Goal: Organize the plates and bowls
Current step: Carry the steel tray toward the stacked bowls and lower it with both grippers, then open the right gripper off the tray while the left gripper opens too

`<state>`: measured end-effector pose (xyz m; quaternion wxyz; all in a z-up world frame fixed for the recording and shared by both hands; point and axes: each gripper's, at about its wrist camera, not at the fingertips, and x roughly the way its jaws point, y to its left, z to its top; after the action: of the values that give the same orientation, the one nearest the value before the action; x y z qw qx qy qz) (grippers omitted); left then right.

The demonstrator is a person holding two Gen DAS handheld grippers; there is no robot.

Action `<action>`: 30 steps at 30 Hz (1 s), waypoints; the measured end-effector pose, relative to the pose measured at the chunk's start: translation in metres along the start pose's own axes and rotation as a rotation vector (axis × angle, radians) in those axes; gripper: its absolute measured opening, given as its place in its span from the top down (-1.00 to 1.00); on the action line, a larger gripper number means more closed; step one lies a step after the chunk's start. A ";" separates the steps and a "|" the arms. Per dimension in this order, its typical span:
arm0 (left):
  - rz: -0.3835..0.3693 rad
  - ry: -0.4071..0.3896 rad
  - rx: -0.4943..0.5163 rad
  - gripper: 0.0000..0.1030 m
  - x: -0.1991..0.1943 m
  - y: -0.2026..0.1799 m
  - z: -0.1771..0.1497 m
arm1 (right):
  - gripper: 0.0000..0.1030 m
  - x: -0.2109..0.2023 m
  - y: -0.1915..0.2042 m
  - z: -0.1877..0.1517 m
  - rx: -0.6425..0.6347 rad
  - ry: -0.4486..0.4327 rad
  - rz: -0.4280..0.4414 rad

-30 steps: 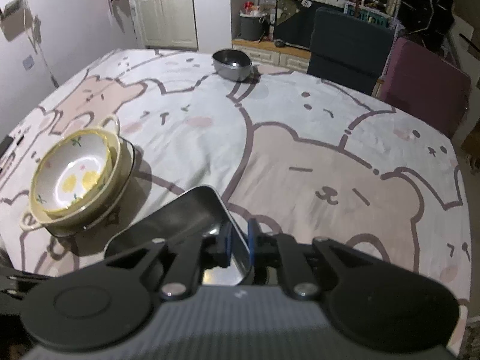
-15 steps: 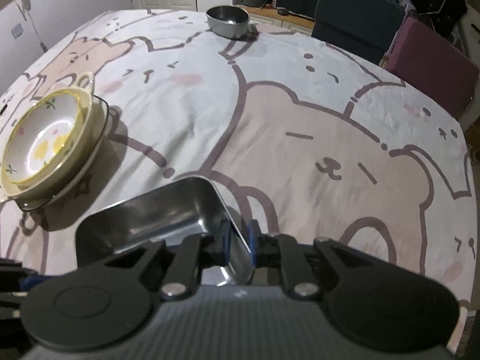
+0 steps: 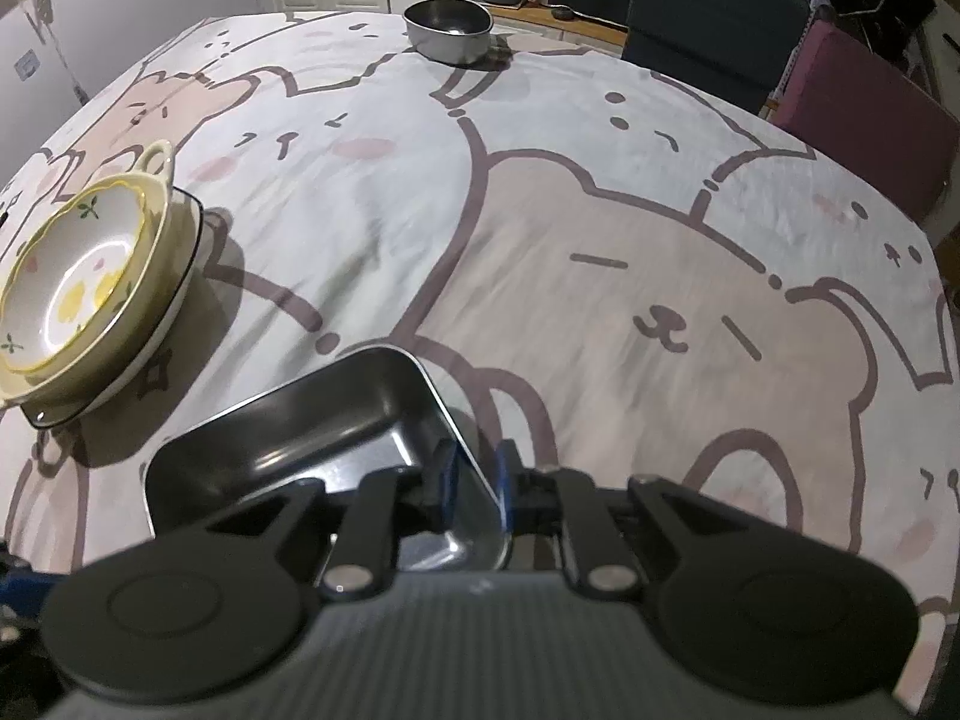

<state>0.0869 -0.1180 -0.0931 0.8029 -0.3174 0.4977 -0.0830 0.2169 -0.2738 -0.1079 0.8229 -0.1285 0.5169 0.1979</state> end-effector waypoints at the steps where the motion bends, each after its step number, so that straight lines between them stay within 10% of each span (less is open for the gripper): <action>1: 0.001 -0.001 -0.007 0.05 0.001 0.002 0.000 | 0.69 0.001 0.000 0.000 -0.002 0.005 0.000; 30: 0.051 -0.033 0.193 0.13 0.058 -0.012 0.061 | 0.83 -0.020 -0.018 -0.045 0.101 0.036 0.050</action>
<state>0.1698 -0.1268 -0.1109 0.8396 -0.2273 0.4821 -0.1048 0.1819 -0.3120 -0.1094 0.8136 -0.0771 0.5441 0.1898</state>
